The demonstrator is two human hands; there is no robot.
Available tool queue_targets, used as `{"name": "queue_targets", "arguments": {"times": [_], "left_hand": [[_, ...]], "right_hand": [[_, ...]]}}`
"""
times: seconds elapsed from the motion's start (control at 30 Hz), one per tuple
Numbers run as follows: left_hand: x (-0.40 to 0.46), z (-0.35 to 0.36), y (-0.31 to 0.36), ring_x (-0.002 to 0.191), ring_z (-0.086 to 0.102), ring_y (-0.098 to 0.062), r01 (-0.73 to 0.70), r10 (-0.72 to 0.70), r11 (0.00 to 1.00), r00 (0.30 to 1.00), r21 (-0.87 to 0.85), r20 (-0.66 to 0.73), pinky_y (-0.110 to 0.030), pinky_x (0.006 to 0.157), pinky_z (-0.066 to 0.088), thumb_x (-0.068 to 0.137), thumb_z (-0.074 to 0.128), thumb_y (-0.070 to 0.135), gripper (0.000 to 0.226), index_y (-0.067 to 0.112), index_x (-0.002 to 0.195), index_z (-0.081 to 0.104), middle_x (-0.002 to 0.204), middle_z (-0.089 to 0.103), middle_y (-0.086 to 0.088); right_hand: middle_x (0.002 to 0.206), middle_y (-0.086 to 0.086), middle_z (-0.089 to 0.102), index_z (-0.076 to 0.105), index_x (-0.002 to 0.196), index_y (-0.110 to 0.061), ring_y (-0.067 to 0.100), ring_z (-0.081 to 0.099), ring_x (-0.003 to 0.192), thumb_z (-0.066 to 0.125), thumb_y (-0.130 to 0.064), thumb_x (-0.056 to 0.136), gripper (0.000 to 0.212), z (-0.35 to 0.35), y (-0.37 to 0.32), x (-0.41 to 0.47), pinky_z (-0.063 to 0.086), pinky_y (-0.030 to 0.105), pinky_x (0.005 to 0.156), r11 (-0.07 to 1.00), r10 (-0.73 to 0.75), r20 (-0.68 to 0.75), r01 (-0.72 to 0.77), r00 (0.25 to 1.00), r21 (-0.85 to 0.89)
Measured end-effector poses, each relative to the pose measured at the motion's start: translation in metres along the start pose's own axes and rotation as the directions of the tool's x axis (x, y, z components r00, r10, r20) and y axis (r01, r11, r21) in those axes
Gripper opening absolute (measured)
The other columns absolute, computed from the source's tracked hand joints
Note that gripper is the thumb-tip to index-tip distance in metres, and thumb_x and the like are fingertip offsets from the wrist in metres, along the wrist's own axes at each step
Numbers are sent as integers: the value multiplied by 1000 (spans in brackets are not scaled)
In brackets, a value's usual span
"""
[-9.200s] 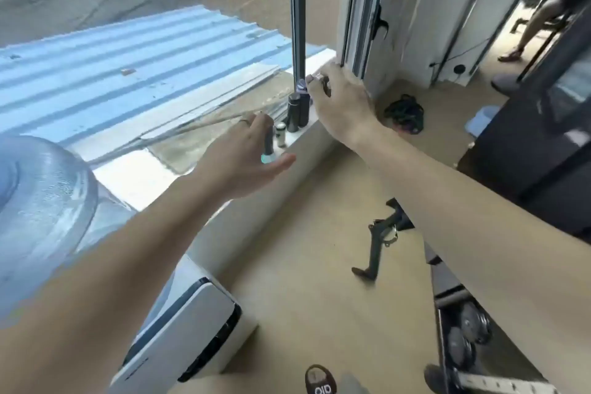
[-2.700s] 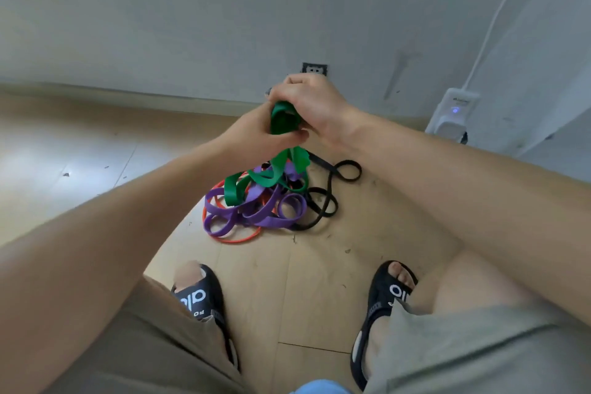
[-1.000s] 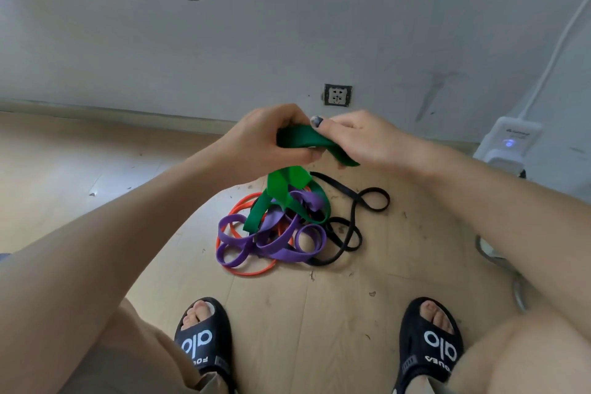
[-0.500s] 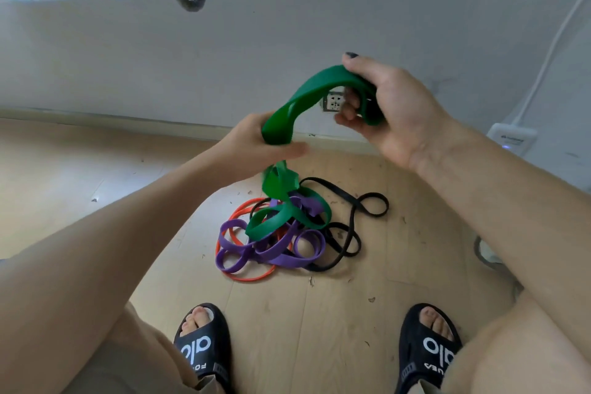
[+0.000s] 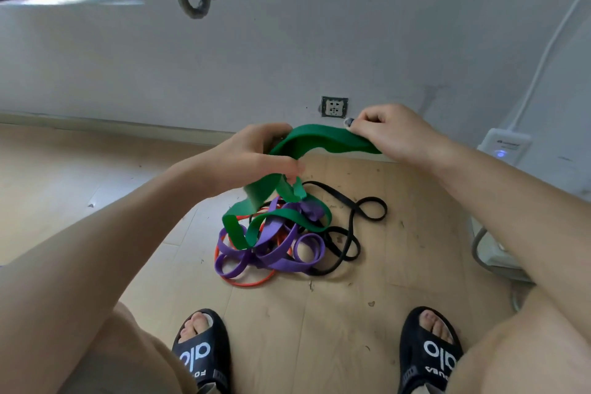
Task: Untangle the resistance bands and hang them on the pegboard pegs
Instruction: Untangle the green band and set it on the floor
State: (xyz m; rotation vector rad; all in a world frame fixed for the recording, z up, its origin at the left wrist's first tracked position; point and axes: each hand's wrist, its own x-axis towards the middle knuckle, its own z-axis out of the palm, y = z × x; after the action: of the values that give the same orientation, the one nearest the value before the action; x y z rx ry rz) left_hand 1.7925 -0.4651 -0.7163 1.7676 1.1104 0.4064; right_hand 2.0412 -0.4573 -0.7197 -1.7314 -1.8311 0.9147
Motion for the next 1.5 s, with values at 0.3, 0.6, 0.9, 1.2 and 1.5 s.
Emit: {"name": "queue_targets", "arguments": {"times": [0.3,0.6,0.9,1.2,1.5], "left_hand": [[-8,-4,-2,78,55,-27,49,-42,963,999,-265,33,-38,79,46,99,57,43,36,7,90,58,80,61,-9],[-13,-4,1,69,47,-25,47,-45,990,999,-132,22,-34,69,44,96,62,37,29,11,84,59,70,54,-7],[-6,11,3,75,65,-19,30,-24,988,999,-153,41,-38,78,60,104,53,25,20,7,103,64,71,64,-1],[-6,17,3,94,70,-17,30,-2,968,994,-251,110,-32,93,59,100,58,24,23,15,119,64,98,74,0],[1,20,-6,110,70,-22,-91,91,995,996,38,1,-49,101,54,86,80,15,52,13,132,56,118,72,-7]], "right_hand": [[67,-2,61,72,91,-12,11,57,51,61,-43,100,34,-2,5,2,49,24,58,995,-59,-33,62,998,80],[124,-9,64,63,131,-28,6,57,112,62,-35,100,32,6,1,-1,40,22,86,978,-160,-49,152,986,-140],[116,-5,72,63,128,-30,14,65,109,40,-40,109,32,42,-31,-26,51,39,98,940,-341,54,339,938,45],[65,-9,56,59,86,-21,3,48,58,50,-39,106,28,52,-35,-17,45,28,61,954,-282,-22,283,959,96],[71,-8,64,63,88,-23,11,59,71,70,-26,97,12,44,-43,-11,48,30,62,850,-144,-105,177,984,497]]}}
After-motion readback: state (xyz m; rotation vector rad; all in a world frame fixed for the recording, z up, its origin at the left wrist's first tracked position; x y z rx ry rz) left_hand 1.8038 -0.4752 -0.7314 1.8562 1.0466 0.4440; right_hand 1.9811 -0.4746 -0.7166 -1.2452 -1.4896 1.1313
